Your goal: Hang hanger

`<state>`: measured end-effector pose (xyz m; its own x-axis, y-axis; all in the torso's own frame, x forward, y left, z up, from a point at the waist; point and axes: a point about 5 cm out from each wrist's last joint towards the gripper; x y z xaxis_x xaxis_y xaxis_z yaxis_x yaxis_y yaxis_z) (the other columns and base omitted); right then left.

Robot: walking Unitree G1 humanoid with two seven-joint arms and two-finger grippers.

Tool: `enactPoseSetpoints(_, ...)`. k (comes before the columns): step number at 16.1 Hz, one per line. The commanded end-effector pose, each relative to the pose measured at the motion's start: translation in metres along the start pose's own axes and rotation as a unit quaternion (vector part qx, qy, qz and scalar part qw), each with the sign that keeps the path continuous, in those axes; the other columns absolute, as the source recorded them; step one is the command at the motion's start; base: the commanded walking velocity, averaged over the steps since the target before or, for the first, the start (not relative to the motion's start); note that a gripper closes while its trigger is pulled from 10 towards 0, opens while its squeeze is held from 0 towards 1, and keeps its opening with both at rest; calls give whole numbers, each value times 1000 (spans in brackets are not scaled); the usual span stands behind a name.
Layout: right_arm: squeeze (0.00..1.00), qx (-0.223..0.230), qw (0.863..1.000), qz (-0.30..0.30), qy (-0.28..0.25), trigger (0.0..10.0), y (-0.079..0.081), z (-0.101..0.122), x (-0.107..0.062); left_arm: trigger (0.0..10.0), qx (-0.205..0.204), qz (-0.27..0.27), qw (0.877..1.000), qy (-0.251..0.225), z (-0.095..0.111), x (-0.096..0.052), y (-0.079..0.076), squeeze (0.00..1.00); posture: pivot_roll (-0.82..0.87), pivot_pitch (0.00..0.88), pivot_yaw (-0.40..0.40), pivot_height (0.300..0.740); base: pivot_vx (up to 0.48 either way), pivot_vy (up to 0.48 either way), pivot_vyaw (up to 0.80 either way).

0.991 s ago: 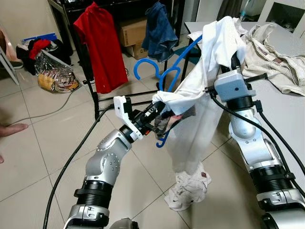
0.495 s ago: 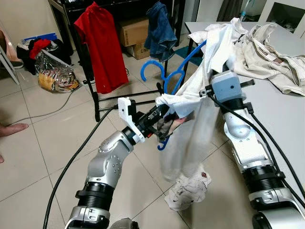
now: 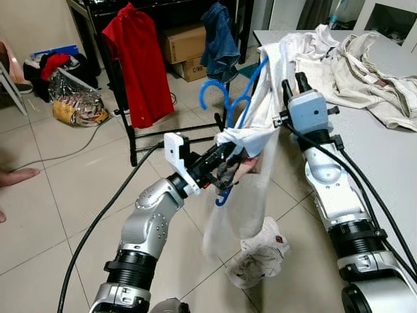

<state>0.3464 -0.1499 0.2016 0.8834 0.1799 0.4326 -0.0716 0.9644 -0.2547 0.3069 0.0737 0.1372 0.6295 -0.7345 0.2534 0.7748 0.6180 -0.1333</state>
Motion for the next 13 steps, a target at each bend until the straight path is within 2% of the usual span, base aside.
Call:
enactPoseSetpoints(1, 0, 1, 1000, -15, 3, 10000, -7, 0, 3, 10000, 32, -16, 999, -16, 10, 6, -3, 0, 14, 0, 35, 723, 0, 0, 0)
enactPoseSetpoints(5, 0, -29, 999, -17, 1, 10000, -26, 1, 2, 10000, 37, -15, 999, -13, 9, 4, -2, 0, 15, 0, 36, 723, 0, 0, 0)
enactPoseSetpoints(6, 322, -28, 999, -13, 7, 10000, -29, 0, 3, 10000, 39, -16, 999, -13, 9, 4, -2, 0, 15, 0, 37, 723, 0, 0, 0)
enactPoseSetpoints(7, 322, -27, 1000, -10, 11, 10000, -30, -1, 4, 10000, 40, -17, 999, -12, 9, 4, -2, 0, 15, 0, 37, 723, 0, 0, 0)
enactPoseSetpoints(8, 1000, -1, 1000, 4, 30, 10000, -34, -3, 5, 10000, 42, -17, 999, -12, 9, 4, -2, 0, 16, 0, 37, 723, 0, 0, 0)
enactPoseSetpoints(9, 1000, 27, 998, 32, 54, 10000, -32, -6, 5, 10000, 43, -17, 999, -12, 9, 5, -2, 0, 16, 0, 37, 723, 0, 0, 0)
enactPoseSetpoints(11, 1000, 50, 995, 50, 74, 10000, -32, -10, 3, 10000, 43, -17, 999, -12, 9, 5, -2, 0, 16, 0, 37, 723, 0, 0, 0)
enactPoseSetpoints(12, 894, 58, 993, 50, 85, 10000, -37, -12, 2, 10000, 43, -18, 999, -11, 8, 4, -3, 0, 16, 0, 37, 723, 0, 0, 0)
enactPoseSetpoints(13, 573, 71, 993, 34, 89, 10000, -45, -12, 0, 10000, 42, -18, 999, -9, 8, 4, -2, 0, 15, 0, 38, 723, 0, 0, 0)
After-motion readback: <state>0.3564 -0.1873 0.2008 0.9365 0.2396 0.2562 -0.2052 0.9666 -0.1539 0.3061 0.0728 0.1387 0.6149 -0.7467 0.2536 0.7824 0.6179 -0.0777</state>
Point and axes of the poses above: a point about 5 cm out from each wrist's last joint towards the gripper, its own x axis pointing out of the wrist towards the gripper, its own z axis along the axis of the wrist's last joint, y = z × x, and after that the axes turned 13 degrees about x, right-handed
